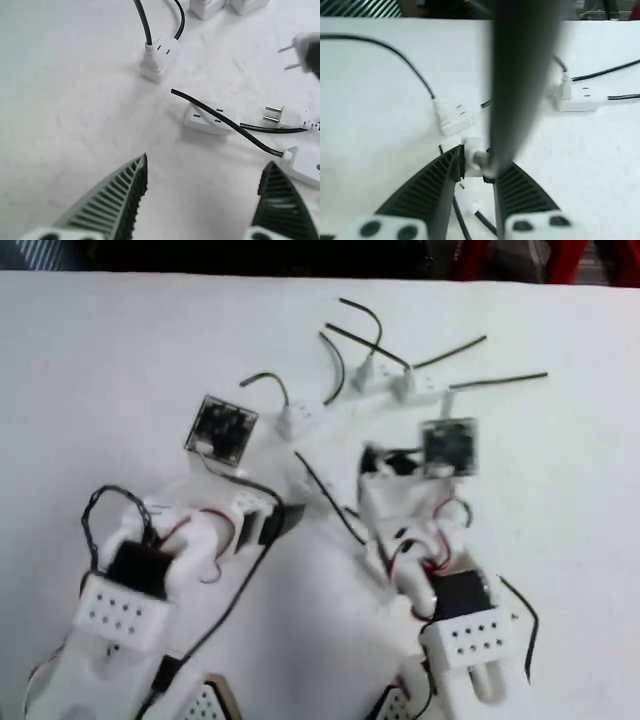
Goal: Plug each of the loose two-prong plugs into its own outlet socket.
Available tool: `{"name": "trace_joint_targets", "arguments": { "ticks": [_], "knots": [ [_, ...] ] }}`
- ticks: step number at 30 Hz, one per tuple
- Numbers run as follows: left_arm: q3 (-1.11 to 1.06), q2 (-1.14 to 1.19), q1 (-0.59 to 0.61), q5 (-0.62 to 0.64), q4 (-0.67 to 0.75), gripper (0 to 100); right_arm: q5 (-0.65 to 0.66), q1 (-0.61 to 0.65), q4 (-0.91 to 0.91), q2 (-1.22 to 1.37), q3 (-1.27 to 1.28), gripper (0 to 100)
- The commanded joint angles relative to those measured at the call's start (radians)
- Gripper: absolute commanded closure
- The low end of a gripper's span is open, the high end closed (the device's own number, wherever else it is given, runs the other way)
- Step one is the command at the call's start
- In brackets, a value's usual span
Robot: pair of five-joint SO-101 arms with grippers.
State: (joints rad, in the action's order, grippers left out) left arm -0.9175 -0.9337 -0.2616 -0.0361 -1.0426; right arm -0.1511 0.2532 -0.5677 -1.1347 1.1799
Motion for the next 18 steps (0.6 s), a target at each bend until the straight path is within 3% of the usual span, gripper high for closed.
{"name": "trace_joint_targets", "arguments": {
  "ticks": [1, 10, 18],
  "knots": [
    [0.109, 0.162, 0.005, -0.008, -0.006, 65, -0.057, -0.088, 0.050, -0.012, -0.006, 98.1],
    [0.397, 0.591, -0.150, 0.098, -0.130, 64, -0.186, -0.340, 0.213, -0.012, 0.025, 98.1],
    [0.560, 0.840, -0.219, 0.270, -0.126, 64, -0.218, -0.363, 0.214, -0.013, 0.025, 98.1]
  ]
}}
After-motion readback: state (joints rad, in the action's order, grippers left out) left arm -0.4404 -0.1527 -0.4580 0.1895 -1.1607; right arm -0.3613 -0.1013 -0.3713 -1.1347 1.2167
